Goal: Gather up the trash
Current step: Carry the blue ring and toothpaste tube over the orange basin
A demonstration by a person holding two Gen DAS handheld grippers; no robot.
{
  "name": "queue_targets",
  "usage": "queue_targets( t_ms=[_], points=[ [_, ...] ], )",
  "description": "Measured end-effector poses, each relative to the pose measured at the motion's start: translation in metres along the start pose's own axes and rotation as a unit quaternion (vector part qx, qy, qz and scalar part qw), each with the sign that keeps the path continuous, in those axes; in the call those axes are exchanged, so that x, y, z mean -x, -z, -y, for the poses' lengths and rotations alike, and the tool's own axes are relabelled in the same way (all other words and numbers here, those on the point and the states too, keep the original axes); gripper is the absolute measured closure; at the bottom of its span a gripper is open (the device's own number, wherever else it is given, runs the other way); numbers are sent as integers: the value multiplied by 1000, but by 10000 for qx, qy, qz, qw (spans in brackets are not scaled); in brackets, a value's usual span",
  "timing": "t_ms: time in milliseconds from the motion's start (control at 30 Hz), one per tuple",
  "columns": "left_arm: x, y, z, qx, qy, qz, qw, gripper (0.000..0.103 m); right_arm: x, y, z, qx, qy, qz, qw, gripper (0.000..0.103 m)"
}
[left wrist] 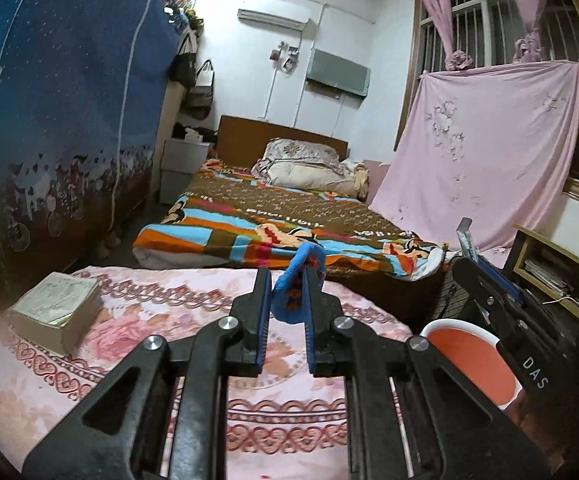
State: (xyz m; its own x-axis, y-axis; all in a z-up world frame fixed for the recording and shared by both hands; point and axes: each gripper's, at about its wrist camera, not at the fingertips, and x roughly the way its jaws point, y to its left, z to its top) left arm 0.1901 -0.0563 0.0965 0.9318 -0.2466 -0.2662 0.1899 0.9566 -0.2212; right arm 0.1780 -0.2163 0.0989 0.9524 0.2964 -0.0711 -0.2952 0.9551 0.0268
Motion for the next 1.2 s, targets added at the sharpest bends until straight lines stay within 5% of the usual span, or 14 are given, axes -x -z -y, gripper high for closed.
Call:
queue_targets(
  t_ms=[533, 1200],
  points=[
    [-11, -5, 57, -398, 488, 219, 9978, 103, 26, -4, 45, -215, 564, 277, 9978, 84],
    [-41, 3, 126, -777, 1260, -112, 9889, 103, 50, -2, 105, -727, 1423, 270, 9868, 84]
  ],
)
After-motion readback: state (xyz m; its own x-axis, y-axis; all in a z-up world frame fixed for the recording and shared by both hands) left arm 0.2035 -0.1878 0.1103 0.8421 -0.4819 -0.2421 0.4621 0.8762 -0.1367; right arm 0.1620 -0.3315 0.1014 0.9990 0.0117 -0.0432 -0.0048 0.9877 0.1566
